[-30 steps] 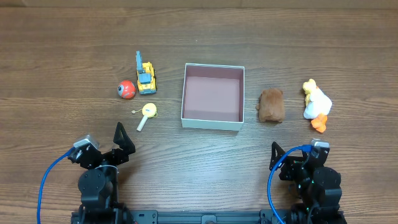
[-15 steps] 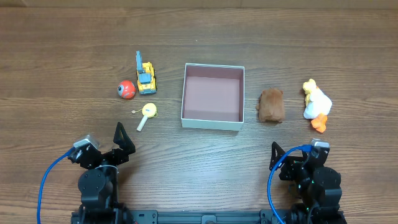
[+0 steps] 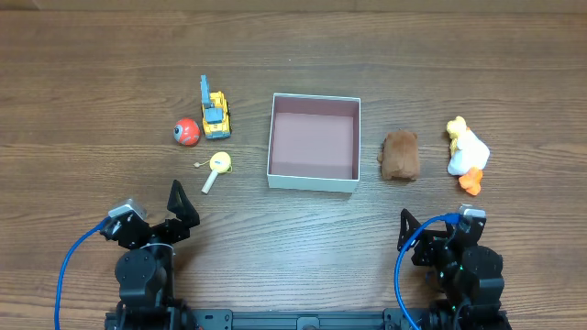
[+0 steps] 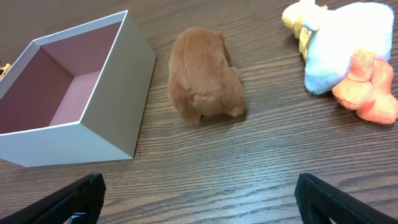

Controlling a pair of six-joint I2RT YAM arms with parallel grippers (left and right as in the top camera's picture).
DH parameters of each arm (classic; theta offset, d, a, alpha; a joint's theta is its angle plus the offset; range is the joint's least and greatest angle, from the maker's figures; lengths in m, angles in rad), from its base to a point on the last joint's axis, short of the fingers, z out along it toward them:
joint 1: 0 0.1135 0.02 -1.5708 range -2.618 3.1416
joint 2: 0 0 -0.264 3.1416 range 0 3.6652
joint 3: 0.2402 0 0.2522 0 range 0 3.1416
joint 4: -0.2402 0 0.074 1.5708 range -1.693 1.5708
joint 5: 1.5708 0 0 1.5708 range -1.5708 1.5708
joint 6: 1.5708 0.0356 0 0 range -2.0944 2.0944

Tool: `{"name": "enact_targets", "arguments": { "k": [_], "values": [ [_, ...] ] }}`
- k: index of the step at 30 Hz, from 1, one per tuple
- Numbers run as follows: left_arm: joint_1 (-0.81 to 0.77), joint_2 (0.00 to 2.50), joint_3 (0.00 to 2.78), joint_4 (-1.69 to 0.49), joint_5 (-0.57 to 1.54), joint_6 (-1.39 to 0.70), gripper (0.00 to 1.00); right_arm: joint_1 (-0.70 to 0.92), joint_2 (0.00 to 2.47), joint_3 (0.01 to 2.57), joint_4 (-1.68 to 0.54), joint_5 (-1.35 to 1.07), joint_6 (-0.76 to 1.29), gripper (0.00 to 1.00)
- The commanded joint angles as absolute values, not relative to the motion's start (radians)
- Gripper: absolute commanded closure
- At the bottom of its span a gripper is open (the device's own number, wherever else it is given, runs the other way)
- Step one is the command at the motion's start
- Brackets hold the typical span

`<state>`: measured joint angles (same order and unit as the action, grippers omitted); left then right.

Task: Pack container
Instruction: 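Raise both arms from rest toward the toys beside the box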

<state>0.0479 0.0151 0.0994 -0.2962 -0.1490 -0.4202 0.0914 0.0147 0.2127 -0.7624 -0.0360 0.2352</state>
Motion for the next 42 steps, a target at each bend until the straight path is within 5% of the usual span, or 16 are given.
{"name": "enact_targets", "arguments": {
  "k": [1,29,42],
  "values": [
    [0.054,0.005,0.091,-0.293,-0.133,-0.434,0.0,0.088,0.004,0.215,-0.758,-0.023,0.232,0.0],
    [0.054,0.005,0.091,-0.288,-0.1,-0.447,0.0,0.088,0.004,0.215,-0.682,-0.036,0.242,0.0],
    [0.053,0.012,0.192,-0.26,0.226,-0.447,0.0,0.089,0.005,0.218,-0.353,-0.517,0.543,0.0]
  ]
}}
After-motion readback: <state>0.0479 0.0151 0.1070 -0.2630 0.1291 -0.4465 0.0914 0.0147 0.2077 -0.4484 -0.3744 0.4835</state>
